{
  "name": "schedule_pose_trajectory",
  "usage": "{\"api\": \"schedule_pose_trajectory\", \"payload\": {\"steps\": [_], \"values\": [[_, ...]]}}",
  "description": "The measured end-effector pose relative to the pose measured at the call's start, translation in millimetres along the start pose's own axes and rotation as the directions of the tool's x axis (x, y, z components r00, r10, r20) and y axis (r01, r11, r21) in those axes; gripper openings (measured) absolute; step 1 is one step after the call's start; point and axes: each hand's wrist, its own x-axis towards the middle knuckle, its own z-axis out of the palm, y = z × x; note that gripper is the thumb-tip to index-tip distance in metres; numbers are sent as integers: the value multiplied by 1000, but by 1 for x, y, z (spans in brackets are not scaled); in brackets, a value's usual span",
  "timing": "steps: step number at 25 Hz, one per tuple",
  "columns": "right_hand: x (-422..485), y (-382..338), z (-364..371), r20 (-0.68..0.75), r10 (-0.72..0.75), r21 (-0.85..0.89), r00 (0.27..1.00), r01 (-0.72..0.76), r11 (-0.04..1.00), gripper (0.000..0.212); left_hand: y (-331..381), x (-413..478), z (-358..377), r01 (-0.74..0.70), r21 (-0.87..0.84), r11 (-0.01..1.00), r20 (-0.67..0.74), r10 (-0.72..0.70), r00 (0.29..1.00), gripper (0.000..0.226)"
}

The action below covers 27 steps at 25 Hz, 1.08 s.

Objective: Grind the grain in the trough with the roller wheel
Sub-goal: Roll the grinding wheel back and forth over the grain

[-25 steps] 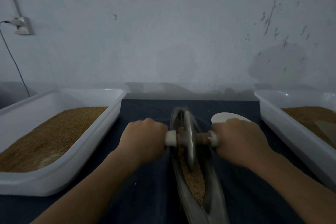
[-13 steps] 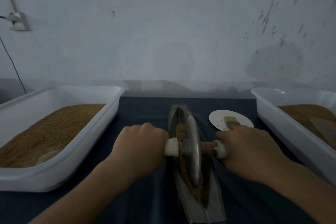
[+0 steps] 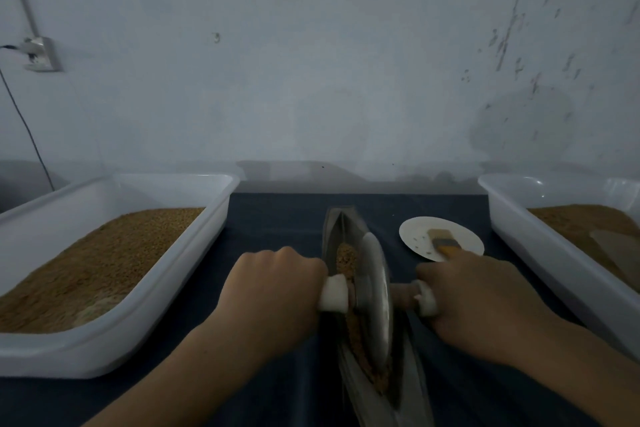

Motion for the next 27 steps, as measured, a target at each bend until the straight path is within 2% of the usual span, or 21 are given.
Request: {"api": "schedule_pose_trajectory", "payload": {"steps": [5,8,11,15,20,23,27], "values": [[50,-11,-6,35,46,33,998,-47,998,27,-6,42,7,106,-16,994,60,-105,993,11],[74,-10,-9,71,53,84,996,-59,995,20,-10,65,3,120,-9,993,93,-118,989,11],[39,-7,-7,69,14,69,998,-19,997,24,-4,34,2,67,-7,998,67,-66,996,14],[-2,-2,-9,38,-19,30,999,18,999,18,1,-3,2,11,-2,1000,17,-11,1000,35],[51,-14,-8,4,22,6,1000,-23,1000,23,-6,43,10,111,-17,994,35,-110,993,11],[76,-9,-4,14,37,38,999,-37,999,20,-10,63,13,143,-25,989,70,-141,988,12],[44,-4,4,-14,-26,26,1000,27,999,35,-5,36,10,74,-19,997,38,-74,997,16]]}}
